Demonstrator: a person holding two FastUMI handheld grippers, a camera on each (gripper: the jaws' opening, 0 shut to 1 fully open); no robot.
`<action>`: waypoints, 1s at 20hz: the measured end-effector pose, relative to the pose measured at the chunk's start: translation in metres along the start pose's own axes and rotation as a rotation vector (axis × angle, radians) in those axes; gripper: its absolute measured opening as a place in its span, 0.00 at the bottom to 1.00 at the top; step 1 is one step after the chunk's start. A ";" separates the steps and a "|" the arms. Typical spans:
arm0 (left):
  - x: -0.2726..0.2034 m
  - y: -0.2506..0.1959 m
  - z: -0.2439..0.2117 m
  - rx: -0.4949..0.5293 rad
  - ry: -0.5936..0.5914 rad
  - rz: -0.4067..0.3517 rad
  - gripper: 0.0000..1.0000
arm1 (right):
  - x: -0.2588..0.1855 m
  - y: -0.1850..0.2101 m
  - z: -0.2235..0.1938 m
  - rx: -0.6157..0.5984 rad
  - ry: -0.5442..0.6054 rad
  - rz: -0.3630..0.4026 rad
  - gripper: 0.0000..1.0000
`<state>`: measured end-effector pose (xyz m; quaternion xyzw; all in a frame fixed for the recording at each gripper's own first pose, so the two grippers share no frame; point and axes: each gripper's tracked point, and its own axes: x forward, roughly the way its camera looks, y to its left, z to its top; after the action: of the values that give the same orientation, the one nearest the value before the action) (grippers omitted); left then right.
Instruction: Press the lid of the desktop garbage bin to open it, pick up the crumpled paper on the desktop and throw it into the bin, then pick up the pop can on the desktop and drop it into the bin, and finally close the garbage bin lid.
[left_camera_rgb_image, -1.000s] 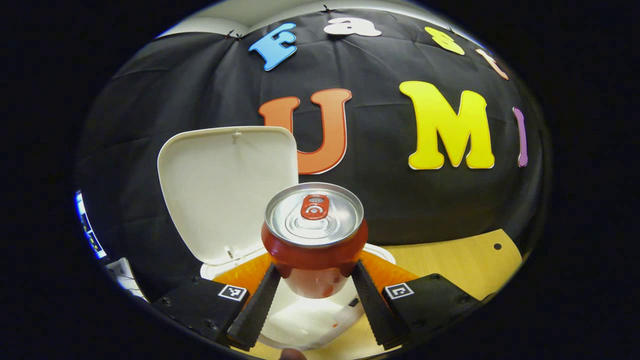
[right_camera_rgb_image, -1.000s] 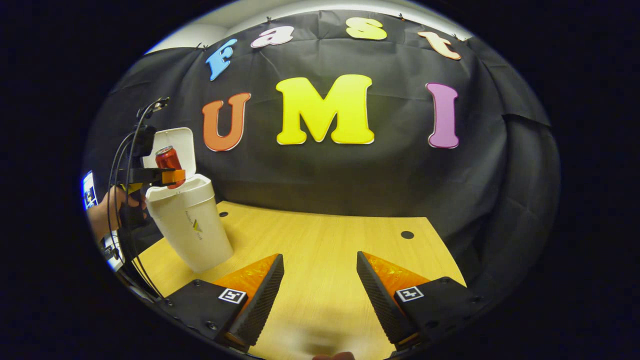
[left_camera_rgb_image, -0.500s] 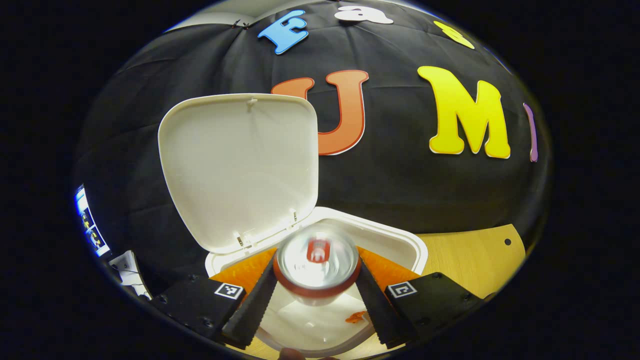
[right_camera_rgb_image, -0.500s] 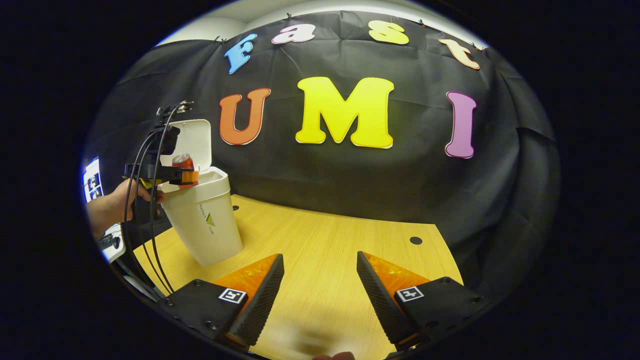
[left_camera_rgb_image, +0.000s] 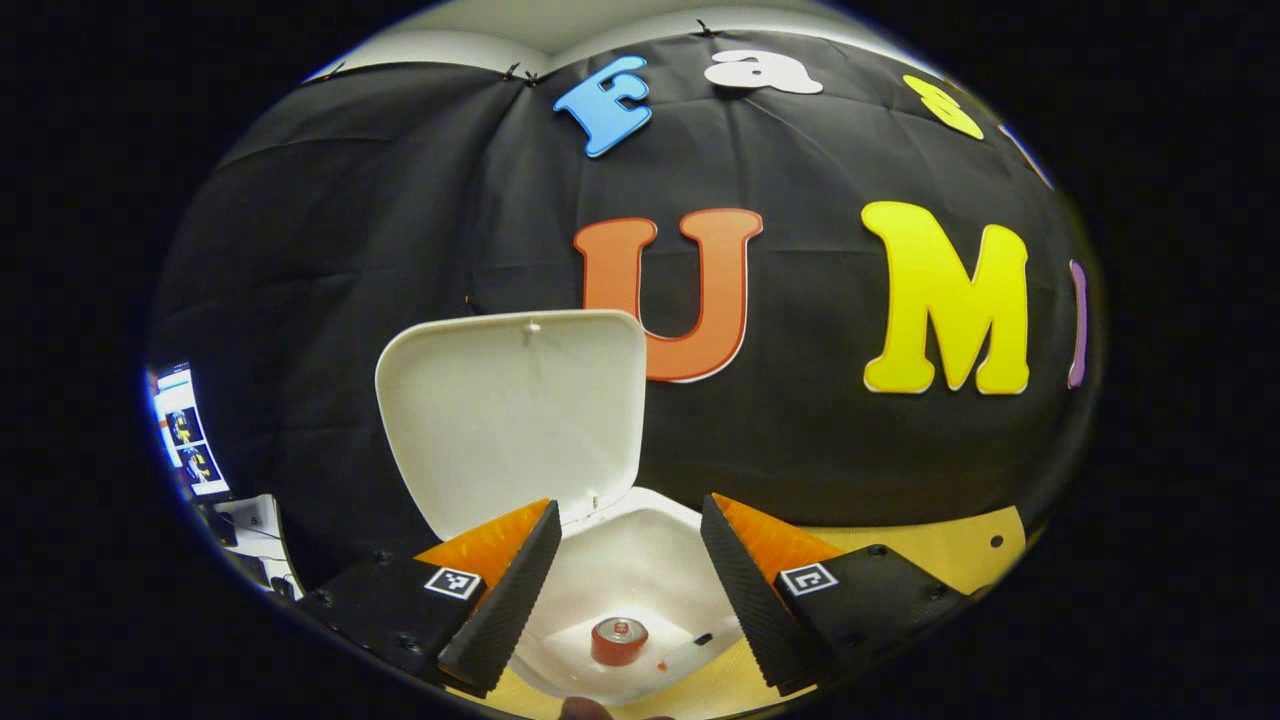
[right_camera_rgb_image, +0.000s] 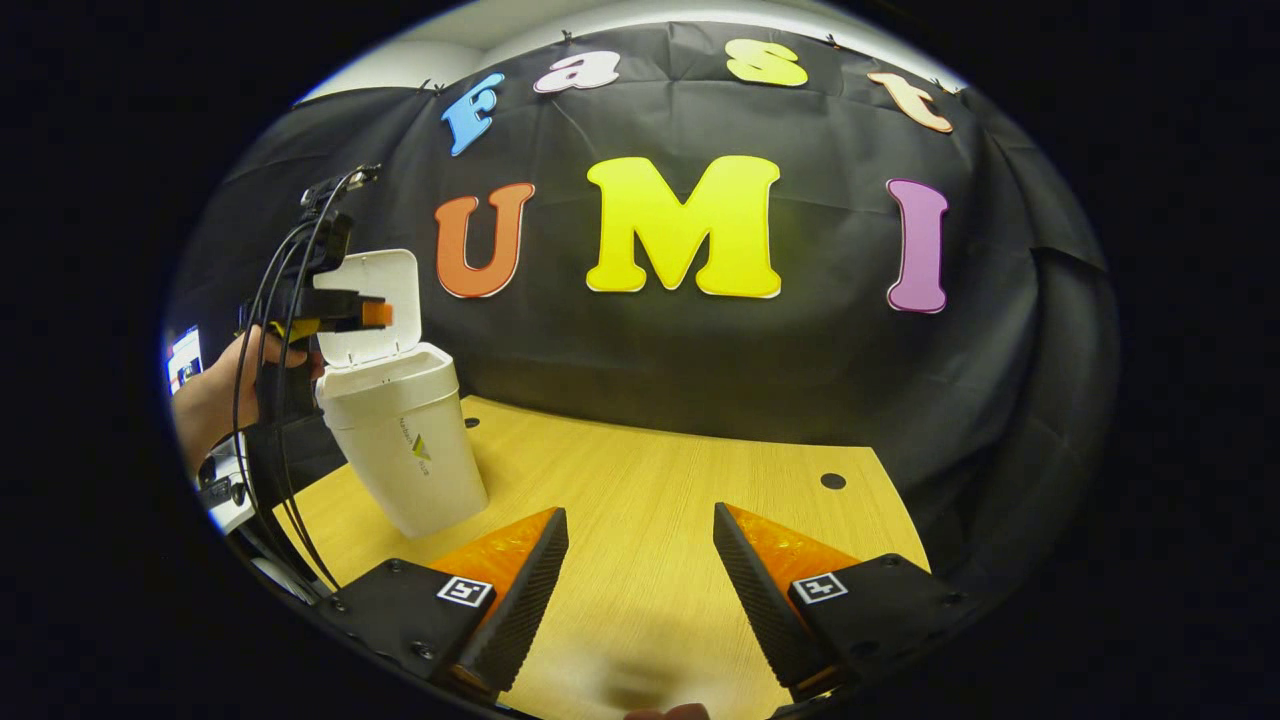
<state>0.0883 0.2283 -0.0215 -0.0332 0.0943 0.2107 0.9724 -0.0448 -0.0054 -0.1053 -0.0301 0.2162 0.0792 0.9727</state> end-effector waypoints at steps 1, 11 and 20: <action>0.000 -0.001 0.015 -0.016 -0.021 0.015 0.92 | -0.001 -0.002 0.007 -0.002 -0.014 0.002 0.93; 0.014 0.035 0.120 -0.108 -0.126 0.357 0.92 | 0.003 -0.039 0.022 0.056 -0.035 -0.025 0.93; 0.061 0.070 0.129 -0.180 -0.049 0.508 0.88 | 0.013 -0.049 0.034 0.057 -0.036 -0.059 0.93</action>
<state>0.1358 0.3302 0.0910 -0.0899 0.0571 0.4561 0.8835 -0.0104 -0.0486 -0.0787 -0.0075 0.1997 0.0448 0.9788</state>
